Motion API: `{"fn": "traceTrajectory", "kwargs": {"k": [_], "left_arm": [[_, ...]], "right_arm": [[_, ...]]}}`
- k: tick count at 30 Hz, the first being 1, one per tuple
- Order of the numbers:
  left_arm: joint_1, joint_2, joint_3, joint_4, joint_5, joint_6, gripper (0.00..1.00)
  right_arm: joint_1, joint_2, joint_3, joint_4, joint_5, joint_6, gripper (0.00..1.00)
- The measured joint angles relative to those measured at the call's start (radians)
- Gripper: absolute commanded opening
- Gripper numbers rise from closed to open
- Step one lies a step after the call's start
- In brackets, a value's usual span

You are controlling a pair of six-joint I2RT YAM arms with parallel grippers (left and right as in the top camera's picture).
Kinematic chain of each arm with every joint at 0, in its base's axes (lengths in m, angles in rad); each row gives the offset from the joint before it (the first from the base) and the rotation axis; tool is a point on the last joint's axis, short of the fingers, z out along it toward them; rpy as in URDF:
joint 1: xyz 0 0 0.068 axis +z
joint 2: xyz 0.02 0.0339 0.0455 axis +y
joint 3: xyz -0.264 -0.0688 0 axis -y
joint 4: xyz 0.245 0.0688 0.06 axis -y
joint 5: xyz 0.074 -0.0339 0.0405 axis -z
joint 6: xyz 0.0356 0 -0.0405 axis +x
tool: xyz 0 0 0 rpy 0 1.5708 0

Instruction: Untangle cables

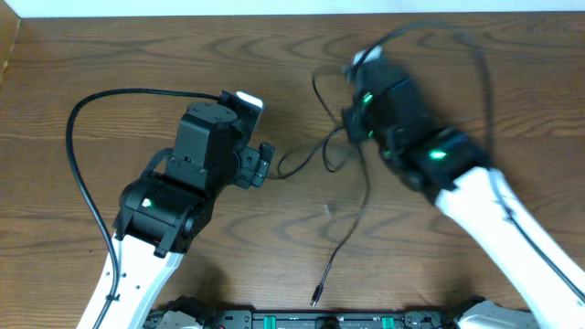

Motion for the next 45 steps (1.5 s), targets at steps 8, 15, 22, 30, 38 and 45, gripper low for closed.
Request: {"fn": "traceTrajectory", "kwargs": {"k": [8,15,22,30,38,45], "left_arm": [[0.0,0.055,0.0,-0.001,0.0,0.0,0.88],[0.0,0.062,0.0,-0.001,0.0,0.0,0.88],[0.0,0.062,0.0,0.0,0.003,0.0,0.88],[0.0,0.062,0.0,-0.005,0.034,0.0,0.88],[0.0,0.062,0.0,-0.052,0.038,0.0,0.88],[0.0,0.062,0.0,-0.048,0.038,0.0,0.88]], "right_arm": [[0.0,-0.055,0.518,-0.097,0.055,-0.141,0.01],[0.0,-0.059,0.785,-0.083,0.106,-0.195,0.01],[0.0,-0.068,0.829,-0.205,0.108,-0.186,0.01],[0.0,0.148,0.822,-0.341,0.138,-0.183,0.01],[-0.013,0.271,0.811,-0.023,0.177,-0.183,0.01],[-0.013,0.206,0.937,-0.052,0.134,-0.184,0.01]]}}
